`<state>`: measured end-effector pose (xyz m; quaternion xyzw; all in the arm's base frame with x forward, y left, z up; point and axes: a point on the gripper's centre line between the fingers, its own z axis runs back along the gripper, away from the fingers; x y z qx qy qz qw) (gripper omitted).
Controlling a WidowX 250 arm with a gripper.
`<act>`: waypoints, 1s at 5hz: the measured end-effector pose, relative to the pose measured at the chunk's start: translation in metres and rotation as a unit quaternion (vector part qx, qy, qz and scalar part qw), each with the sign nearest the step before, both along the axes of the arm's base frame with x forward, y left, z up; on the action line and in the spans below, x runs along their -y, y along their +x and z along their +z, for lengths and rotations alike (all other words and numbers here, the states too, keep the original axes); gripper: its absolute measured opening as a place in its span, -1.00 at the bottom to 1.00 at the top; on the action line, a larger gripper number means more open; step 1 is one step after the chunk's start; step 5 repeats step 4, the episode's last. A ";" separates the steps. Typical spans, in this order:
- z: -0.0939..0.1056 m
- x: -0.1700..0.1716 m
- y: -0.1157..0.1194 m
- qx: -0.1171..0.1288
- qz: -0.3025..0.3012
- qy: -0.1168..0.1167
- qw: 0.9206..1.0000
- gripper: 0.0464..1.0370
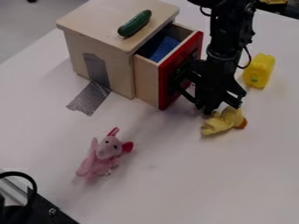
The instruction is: Open the drawer
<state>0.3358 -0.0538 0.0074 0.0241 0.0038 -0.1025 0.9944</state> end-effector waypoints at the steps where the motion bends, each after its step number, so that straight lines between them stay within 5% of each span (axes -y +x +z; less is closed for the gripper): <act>1: 0.001 0.000 0.001 0.001 0.004 -0.001 1.000 -0.73; 2: 0.008 0.010 -0.001 0.005 0.001 -0.007 1.000 -0.26; 4: 0.069 0.015 -0.005 0.055 0.002 -0.021 0.998 0.90; 5: 0.069 0.015 -0.005 0.055 0.002 -0.021 0.998 0.90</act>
